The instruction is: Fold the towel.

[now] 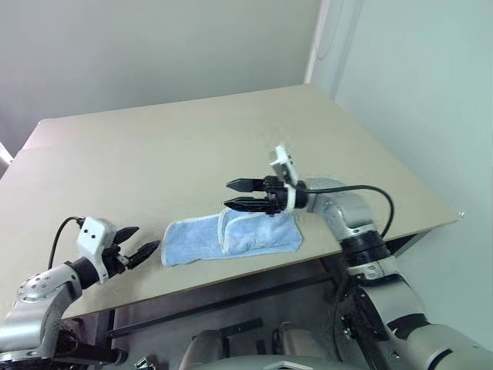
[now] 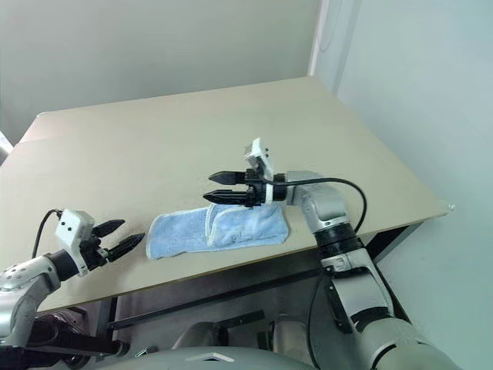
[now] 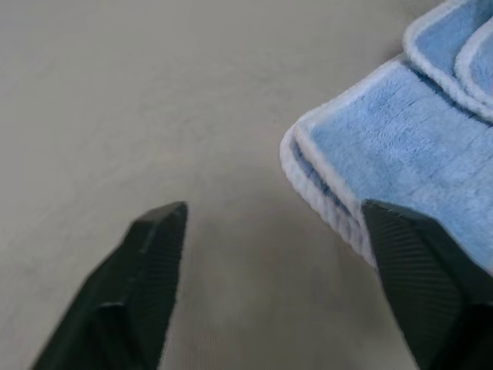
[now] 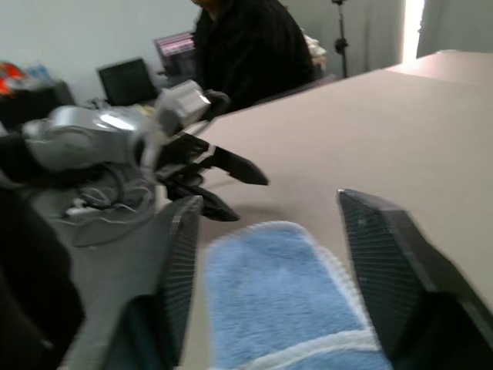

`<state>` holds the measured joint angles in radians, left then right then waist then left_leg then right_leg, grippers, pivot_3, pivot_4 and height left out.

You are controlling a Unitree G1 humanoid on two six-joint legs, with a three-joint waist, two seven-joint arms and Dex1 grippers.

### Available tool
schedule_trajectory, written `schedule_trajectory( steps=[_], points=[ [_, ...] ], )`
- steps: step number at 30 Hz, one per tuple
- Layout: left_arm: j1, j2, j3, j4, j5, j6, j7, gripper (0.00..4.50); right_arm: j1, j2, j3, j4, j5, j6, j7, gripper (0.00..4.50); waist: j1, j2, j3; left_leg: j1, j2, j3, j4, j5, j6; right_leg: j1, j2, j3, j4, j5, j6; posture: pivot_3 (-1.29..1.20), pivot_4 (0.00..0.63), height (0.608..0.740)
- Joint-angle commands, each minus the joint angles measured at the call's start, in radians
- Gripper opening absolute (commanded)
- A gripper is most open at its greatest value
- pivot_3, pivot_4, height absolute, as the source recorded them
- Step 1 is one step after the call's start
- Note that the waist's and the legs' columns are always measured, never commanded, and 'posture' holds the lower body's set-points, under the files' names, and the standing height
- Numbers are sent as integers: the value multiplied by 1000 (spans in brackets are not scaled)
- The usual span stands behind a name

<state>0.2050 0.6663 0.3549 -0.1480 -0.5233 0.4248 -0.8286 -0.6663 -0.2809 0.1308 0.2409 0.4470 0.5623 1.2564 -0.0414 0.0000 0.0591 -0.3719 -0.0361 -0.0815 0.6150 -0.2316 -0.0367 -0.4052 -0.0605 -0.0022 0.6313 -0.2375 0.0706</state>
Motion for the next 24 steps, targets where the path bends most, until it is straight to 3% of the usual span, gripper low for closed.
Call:
schedule_trajectory(
  steps=[1,5,14,24],
  points=[
    [7,39,52,-73,-96,130,-6,4500,8,-29,-29,-26,31,25,-4,4416,-1,0,0,0,0,0,0,0,0,0,0,0,0,0,0,0,0,740],
    [14,79,9,-108,-154,342,27,4500,-2,-45,-48,-14,44,95,-56,4486,-3,2,1,0,0,1,0,0,0,-1,0,0,0,0,0,0,0,740],
    [-137,-40,-10,0,-326,679,153,4500,2,-29,-72,-33,63,157,-159,4486,2,1,1,-1,-1,0,0,0,0,0,0,0,0,0,0,0,0,740],
    [-208,-50,-173,42,-272,765,158,4500,49,-49,-55,-103,62,116,-155,4486,29,9,-4,2,-3,1,1,0,0,3,-1,0,-1,0,1,0,0,740]
  ],
)
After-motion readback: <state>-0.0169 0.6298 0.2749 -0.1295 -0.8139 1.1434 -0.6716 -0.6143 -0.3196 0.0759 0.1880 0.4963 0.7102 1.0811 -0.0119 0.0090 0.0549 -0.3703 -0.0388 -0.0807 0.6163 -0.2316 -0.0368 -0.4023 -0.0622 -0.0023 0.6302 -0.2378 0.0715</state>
